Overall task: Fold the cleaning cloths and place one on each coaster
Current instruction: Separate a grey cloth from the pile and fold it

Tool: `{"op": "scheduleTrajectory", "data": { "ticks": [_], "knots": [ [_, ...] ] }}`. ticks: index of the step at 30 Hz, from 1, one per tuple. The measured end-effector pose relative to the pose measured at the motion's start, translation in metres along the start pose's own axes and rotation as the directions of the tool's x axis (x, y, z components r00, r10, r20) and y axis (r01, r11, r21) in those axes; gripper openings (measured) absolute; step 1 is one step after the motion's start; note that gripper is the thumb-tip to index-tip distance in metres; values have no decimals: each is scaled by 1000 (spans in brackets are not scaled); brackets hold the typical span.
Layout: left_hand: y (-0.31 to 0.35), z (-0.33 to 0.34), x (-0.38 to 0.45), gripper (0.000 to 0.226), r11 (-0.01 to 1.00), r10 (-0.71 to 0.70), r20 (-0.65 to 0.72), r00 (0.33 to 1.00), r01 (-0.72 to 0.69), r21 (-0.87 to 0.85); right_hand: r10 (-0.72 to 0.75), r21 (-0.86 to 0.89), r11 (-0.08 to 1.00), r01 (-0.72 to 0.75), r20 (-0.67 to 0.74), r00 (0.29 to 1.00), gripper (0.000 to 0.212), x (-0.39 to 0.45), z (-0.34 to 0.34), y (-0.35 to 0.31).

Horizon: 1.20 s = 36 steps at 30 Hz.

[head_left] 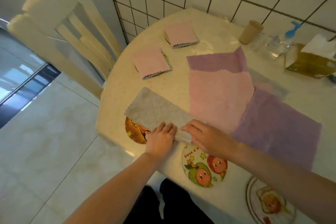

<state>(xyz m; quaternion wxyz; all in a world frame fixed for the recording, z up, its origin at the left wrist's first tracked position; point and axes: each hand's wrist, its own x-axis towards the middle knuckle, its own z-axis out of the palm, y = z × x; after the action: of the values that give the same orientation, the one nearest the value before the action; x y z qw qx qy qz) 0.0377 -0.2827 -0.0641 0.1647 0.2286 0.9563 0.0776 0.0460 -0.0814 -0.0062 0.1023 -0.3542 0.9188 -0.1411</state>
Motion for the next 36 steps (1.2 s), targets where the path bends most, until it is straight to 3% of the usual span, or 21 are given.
{"op": "scheduleTrajectory", "data": {
  "ticks": [4,8,12,14,17,19,21,22,25,28,32,36],
  "knots": [
    [3,11,-2,69,1000,-23,72,997,22,16,-50,-94,994,50,3,999,67,23,-4,48],
    [4,20,-6,82,998,-44,40,998,45,-38,-257,-234,927,292,170,951,67,65,4,82],
    [-1,18,-10,83,978,-38,13,999,39,-204,-368,-268,823,501,421,829,73,88,11,99],
    [-6,14,-12,75,928,-53,-23,998,41,-370,-407,-225,817,531,426,808,73,94,10,106],
    [-15,6,-15,44,754,-163,-80,983,72,-653,-383,-120,863,491,479,790,62,103,8,114],
    [-20,1,-14,33,603,-274,-67,959,118,-789,-343,-55,912,407,444,828,55,108,8,117],
    [-27,-7,-11,50,353,-444,38,895,214,-911,-193,142,978,151,361,912,47,117,8,115],
    [-35,-11,-7,59,198,-516,111,849,245,-949,-111,285,958,23,298,948,40,126,9,114],
    [-49,-21,6,30,-253,-643,318,696,199,-947,134,573,802,-168,103,986,18,151,13,100],
    [-63,-22,14,23,-525,-584,504,636,178,-832,299,611,708,-355,197,934,9,181,18,84],
    [-68,-20,14,19,-598,-512,551,659,186,-780,409,417,762,-495,282,868,16,196,27,80],
    [-67,-23,10,30,-582,-505,514,693,166,-796,462,412,735,-539,279,842,15,196,25,80]
  ]
}}
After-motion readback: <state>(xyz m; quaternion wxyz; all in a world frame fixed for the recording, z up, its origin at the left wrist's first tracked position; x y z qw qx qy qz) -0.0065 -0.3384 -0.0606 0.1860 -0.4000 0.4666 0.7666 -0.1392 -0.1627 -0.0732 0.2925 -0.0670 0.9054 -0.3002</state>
